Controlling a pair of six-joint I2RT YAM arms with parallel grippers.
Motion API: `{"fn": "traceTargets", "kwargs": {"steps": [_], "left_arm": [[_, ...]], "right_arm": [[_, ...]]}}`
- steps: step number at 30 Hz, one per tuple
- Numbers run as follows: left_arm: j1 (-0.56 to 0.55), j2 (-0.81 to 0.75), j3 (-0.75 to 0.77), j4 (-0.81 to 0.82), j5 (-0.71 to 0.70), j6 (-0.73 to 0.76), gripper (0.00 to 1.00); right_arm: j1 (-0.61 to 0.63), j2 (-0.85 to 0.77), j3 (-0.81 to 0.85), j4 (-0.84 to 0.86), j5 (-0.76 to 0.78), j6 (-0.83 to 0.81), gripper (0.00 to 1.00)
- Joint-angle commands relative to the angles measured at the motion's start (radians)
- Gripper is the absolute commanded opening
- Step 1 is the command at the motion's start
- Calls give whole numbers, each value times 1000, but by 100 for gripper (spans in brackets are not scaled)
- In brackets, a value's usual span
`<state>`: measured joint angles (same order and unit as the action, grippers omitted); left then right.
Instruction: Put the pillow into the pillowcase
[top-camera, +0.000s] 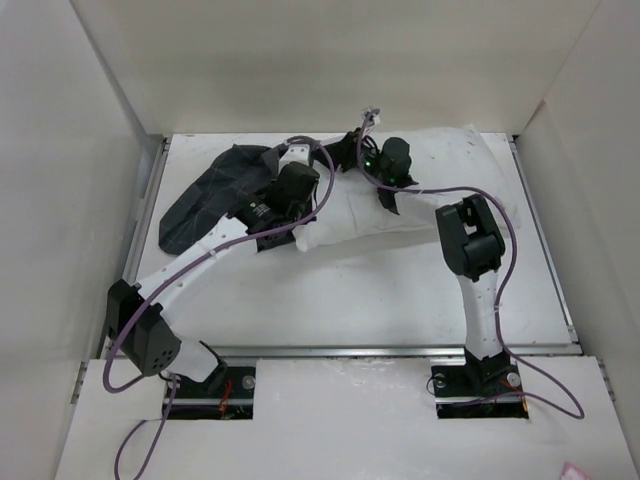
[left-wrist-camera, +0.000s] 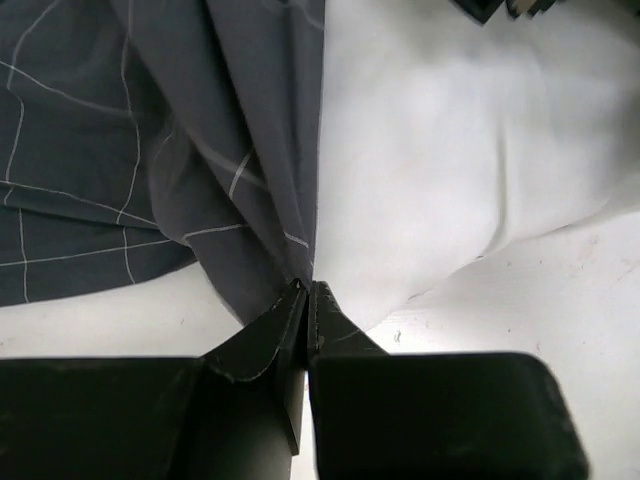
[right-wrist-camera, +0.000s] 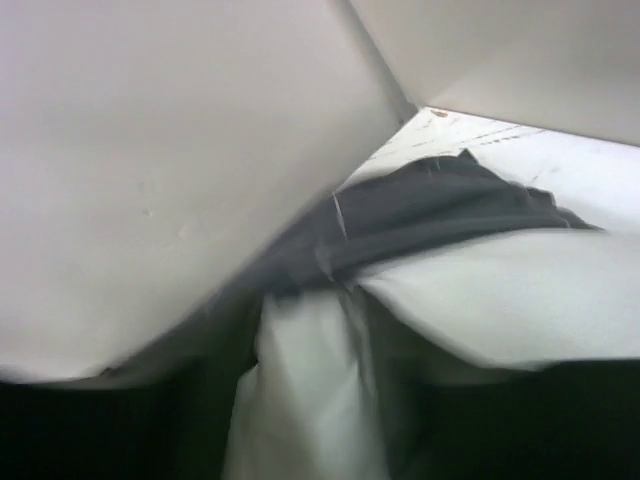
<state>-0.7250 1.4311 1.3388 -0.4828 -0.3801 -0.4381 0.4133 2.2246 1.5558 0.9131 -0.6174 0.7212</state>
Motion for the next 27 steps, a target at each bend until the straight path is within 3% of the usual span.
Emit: {"fn": "traceTargets", "kwargs": {"steps": [1,2,5,6,7,11,16,18,24,27], "left_arm": [[-16,2,3,-17,26,15,0],[-16,17,13,-17,14,25,0],[-16,40,31,9,-17,36,0],[-16,40,31,9,-17,45,0],[-16,40,31,24,-31,55,0],[5,49,20,70,-20,73,0],[47,40,-18,108,-6,73,0],[56,40,-18,121,3,64,0],[67,40,-18,130,3,64,0],[76,31,-18,130,21,64,0]], "right_arm": [[-36,-28,70,-14,43,-40,64],[-36,-45,40,-45,22,-60,75],[-48,-163,-41,-159,-62,-185,87],[-48,-242,-52,-233,-62,-244,100],[-48,-285,-62,-401,-50,-376,100],[-4,-485,-146,-800,259,-664,100],[37,-698,-356,-989,330,-798,100],[141,-750,-420,-1071,455,-879,100],[332,-764,-487,-1018,525,-999,100],[396,-764,-522,-893,547,-1037,100]]}}
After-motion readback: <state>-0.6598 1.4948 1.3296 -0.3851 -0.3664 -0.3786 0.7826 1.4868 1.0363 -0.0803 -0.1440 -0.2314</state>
